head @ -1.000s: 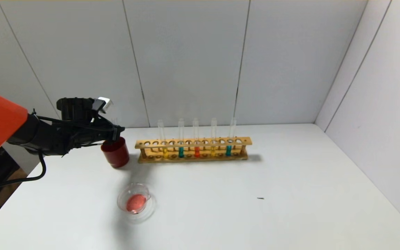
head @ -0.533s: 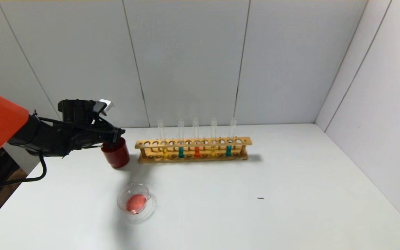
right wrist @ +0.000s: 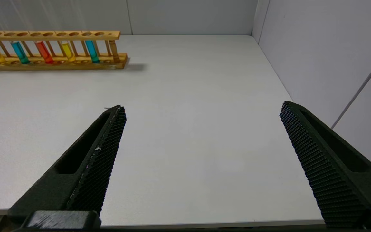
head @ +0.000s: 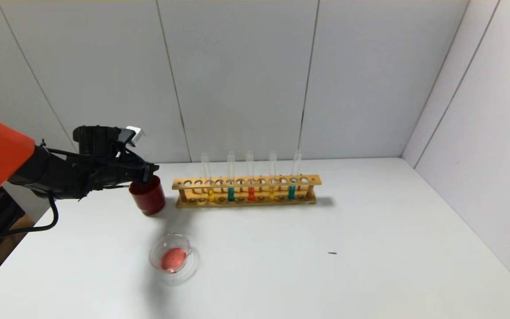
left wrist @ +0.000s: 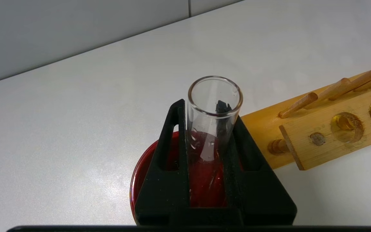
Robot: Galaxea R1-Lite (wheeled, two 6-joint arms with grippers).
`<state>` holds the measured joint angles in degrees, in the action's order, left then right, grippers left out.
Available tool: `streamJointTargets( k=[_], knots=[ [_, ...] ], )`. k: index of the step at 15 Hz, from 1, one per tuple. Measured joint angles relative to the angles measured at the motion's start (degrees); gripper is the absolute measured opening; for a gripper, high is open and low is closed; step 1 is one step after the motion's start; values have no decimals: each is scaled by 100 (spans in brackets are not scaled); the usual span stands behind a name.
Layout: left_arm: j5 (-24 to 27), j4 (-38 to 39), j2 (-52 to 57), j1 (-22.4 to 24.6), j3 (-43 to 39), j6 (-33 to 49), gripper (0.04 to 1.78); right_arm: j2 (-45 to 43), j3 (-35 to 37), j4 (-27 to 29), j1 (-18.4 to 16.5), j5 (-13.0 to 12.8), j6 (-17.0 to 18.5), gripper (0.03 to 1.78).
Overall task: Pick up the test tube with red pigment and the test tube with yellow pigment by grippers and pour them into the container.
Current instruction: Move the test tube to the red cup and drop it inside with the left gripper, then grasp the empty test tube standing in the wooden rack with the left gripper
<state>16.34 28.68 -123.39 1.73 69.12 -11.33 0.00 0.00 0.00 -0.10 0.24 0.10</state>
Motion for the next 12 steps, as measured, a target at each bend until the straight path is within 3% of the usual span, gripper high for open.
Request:
streamJointTargets(
  k=[3, 5, 10, 12],
  knots=[
    [6, 17, 22, -9, 0, 4, 40, 0, 0, 0, 0, -2, 0, 175],
    [9, 17, 49, -9, 0, 6, 56, 0, 0, 0, 0, 0, 0, 175],
    [2, 20, 148, -9, -30, 9, 136, 0, 0, 0, 0, -2, 0, 175],
    [0, 22, 182, -9, -44, 9, 157, 0, 0, 0, 0, 0, 0, 175]
  ],
)
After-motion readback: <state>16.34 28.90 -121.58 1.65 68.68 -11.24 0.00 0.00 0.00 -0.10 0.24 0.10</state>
